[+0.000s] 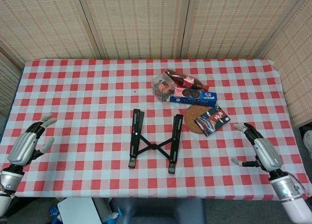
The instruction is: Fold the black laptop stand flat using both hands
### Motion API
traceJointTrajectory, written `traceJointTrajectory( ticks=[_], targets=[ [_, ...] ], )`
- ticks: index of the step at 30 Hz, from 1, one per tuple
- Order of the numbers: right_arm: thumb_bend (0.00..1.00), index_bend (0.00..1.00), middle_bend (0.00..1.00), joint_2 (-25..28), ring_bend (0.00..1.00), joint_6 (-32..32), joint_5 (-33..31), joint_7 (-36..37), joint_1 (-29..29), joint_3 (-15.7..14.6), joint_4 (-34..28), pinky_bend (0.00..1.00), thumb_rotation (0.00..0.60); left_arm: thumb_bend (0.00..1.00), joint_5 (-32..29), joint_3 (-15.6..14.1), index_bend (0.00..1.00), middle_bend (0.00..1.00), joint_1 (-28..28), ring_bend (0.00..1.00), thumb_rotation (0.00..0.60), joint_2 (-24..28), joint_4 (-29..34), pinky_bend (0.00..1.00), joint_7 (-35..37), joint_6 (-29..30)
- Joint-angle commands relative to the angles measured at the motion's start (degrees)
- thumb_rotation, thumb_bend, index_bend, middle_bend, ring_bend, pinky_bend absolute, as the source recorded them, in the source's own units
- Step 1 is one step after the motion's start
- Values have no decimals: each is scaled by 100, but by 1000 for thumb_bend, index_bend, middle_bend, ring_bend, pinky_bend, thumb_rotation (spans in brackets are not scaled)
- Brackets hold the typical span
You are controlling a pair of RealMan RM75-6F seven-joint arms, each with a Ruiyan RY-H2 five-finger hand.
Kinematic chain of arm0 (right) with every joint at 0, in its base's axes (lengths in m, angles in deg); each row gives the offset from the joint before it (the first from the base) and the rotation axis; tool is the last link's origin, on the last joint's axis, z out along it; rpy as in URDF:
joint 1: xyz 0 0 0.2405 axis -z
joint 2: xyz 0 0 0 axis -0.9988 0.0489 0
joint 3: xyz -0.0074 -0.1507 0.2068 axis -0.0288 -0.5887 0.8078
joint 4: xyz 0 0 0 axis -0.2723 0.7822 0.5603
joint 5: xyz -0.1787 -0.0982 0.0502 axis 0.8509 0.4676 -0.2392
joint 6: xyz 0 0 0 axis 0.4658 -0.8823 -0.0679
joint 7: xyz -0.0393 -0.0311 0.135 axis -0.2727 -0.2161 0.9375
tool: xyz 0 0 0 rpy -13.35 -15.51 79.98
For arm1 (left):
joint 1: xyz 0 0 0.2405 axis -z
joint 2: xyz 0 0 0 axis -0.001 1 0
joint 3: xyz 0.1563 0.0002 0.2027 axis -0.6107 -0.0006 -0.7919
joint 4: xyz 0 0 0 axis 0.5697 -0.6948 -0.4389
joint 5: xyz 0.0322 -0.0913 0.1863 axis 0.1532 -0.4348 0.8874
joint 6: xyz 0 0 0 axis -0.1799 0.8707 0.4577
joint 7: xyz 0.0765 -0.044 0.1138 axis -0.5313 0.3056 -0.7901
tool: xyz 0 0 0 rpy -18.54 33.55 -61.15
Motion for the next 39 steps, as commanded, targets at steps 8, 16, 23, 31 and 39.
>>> traceJointTrajectory(
  ticks=[8, 16, 23, 31, 39],
  targets=[
    [0, 0, 94, -343, 24, 879, -96, 1337, -648, 51, 76, 113, 600, 173, 98, 253, 195, 134, 1227, 186, 0, -374, -732, 159, 2019, -1344],
    [0, 0, 44, -718, 17, 1332, -286, 1684, -952, 66, 269, 113, 600, 171, 12, 263, 202, 143, 1703, 193, 0, -801, -1258, 163, 2392, -1810],
    [0, 0, 13, -1217, 0, 1758, -597, 2254, -1252, 229, 530, 113, 600, 171, -21, 189, 203, 144, 1853, 193, 0, -900, -1420, 163, 2572, -1920],
    [0, 0, 12, -1765, 0, 2283, -887, 2761, -1644, 455, 824, 103, 600, 171, -55, 106, 205, 145, 1970, 193, 0, -995, -1589, 163, 2732, -2019],
    [0, 0, 7, -2289, 0, 2620, -1048, 2907, -2009, 671, 1011, 101, 600, 171, -310, 116, 207, 150, 2127, 198, 0, -1233, -2007, 166, 3045, -2334]
  ],
)
